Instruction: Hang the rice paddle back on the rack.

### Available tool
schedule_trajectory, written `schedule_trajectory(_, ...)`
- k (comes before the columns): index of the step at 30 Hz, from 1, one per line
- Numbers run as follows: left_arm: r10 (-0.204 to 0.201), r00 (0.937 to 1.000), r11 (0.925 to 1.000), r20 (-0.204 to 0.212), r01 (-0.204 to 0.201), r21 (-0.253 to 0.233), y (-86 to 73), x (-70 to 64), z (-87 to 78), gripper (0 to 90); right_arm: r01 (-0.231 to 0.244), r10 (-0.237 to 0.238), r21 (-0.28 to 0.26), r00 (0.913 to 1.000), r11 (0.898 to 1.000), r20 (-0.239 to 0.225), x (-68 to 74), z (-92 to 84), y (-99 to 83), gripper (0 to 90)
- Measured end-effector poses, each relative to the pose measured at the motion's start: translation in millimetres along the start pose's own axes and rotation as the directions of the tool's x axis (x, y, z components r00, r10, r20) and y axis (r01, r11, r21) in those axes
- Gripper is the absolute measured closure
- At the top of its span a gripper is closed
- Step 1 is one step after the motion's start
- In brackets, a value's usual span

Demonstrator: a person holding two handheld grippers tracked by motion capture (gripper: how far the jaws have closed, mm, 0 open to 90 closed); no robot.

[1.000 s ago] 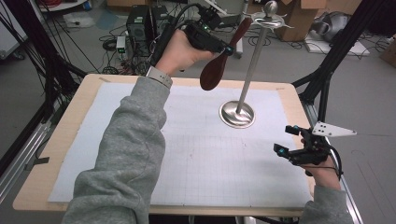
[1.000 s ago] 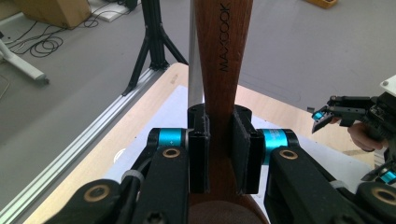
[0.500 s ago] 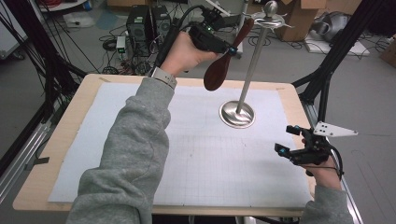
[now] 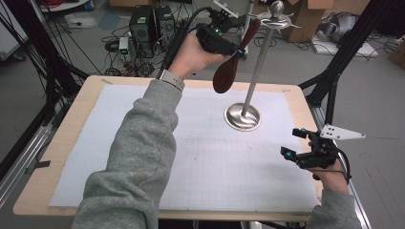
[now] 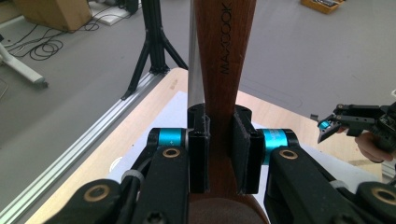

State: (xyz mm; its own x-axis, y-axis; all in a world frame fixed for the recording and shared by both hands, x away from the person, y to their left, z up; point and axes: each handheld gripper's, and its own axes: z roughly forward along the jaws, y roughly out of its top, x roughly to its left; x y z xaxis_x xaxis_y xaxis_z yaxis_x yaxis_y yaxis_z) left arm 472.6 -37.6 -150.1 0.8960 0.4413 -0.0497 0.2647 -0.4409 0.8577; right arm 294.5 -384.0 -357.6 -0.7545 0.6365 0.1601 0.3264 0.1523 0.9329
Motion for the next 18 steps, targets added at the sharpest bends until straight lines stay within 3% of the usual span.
schedule_trajectory(18,0.000,0.9996,0.9998,-0.029,0.000,-0.019,1.5,-3.6,17.4,77.9,-0.003,0.003,-0.010,1.0000,1.000,0.001,-1.1,-1.9,-0.2,0.4)
